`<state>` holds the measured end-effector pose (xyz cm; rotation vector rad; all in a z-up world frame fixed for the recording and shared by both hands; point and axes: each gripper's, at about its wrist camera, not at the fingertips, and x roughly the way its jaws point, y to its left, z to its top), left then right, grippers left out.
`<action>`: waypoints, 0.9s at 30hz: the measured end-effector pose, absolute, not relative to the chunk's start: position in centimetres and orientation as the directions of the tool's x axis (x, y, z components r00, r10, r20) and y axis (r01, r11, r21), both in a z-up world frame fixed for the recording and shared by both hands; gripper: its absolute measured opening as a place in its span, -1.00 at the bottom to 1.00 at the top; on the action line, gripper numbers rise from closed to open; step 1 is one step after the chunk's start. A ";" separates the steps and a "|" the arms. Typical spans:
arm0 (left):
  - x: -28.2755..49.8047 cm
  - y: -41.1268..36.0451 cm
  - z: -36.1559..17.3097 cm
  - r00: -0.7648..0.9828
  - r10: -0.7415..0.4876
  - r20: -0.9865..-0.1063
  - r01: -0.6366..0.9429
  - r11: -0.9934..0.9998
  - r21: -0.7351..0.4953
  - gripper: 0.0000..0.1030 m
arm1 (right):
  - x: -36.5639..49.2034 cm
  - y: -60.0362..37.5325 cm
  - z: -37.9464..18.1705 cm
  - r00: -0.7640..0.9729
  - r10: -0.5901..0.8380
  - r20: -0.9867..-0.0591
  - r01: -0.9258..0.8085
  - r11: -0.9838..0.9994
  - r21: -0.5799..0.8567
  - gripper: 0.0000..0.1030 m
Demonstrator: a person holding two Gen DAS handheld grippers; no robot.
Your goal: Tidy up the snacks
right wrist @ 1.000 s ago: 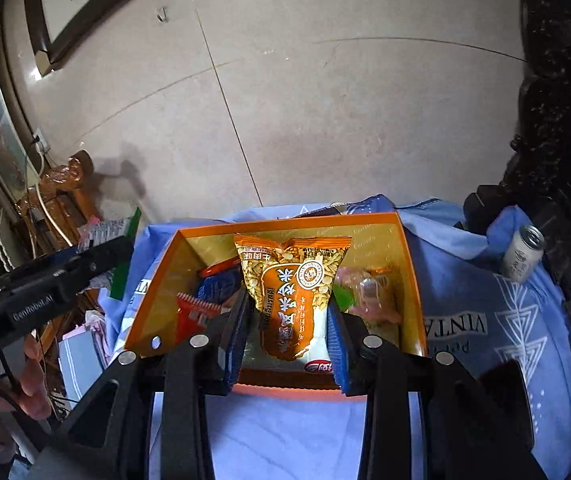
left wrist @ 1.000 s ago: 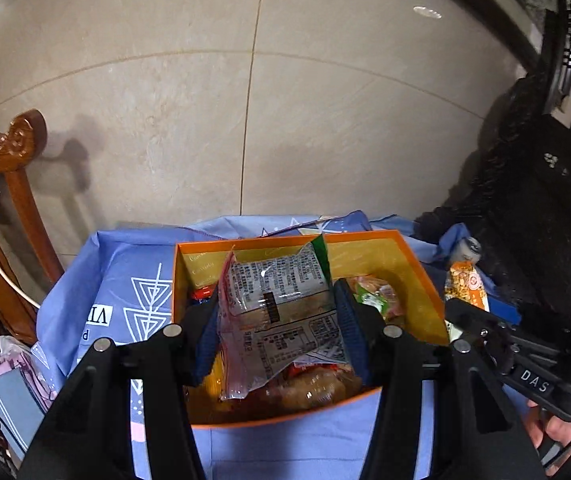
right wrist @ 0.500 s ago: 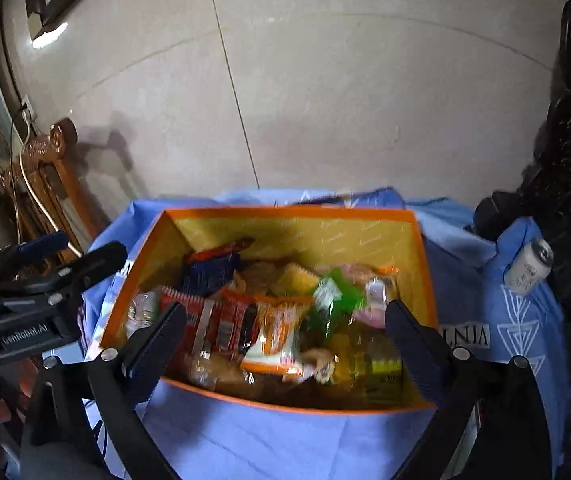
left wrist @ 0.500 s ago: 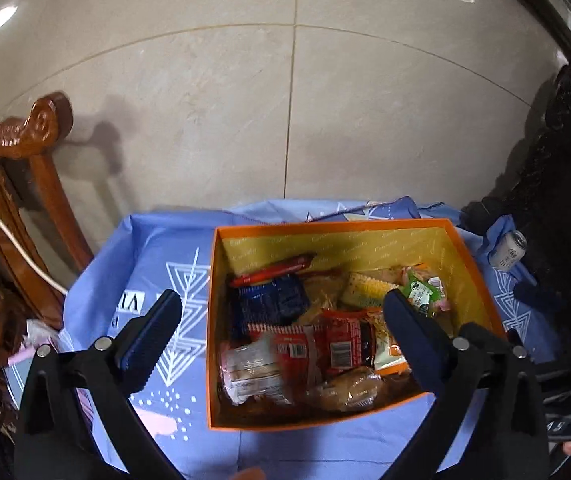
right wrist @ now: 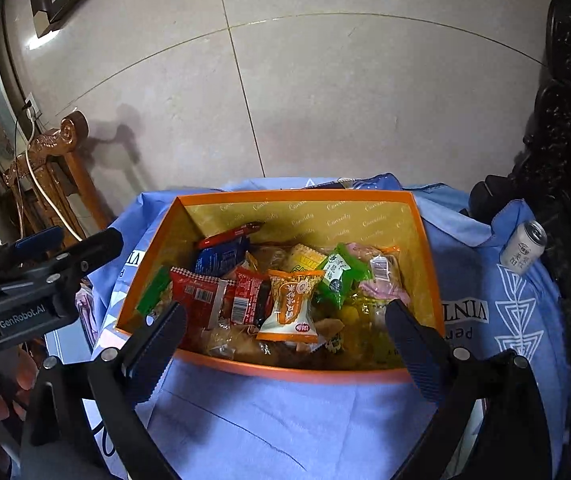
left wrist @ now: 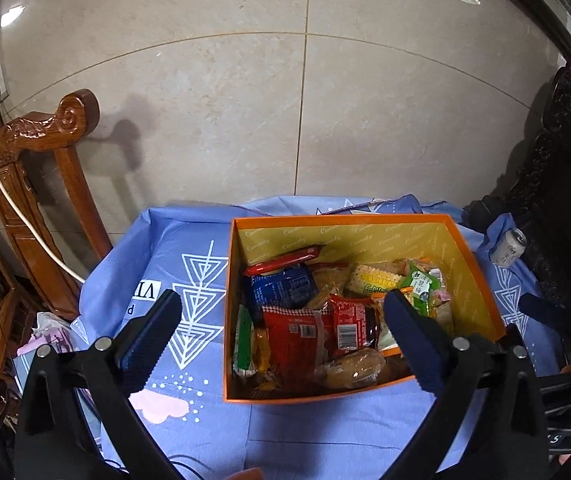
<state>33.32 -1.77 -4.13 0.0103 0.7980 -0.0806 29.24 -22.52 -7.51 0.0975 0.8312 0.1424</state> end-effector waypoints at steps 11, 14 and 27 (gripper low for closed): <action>31.6 -1.6 -3.9 0.699 -0.052 -0.714 0.071 0.997 -0.003 0.92 | 28.0 -22.6 -7.9 0.654 0.148 -0.742 -0.076 0.989 0.130 0.93; 31.4 -1.5 -3.9 0.698 -0.049 -0.714 0.075 0.997 0.005 0.92 | 27.7 -22.7 -7.9 0.654 0.148 -0.742 -0.074 0.988 0.132 0.93; 31.0 -1.9 -3.5 0.713 -0.030 -0.701 0.072 0.997 0.031 0.92 | 27.4 -22.8 -7.7 0.662 0.135 -0.738 -0.064 0.990 0.124 0.93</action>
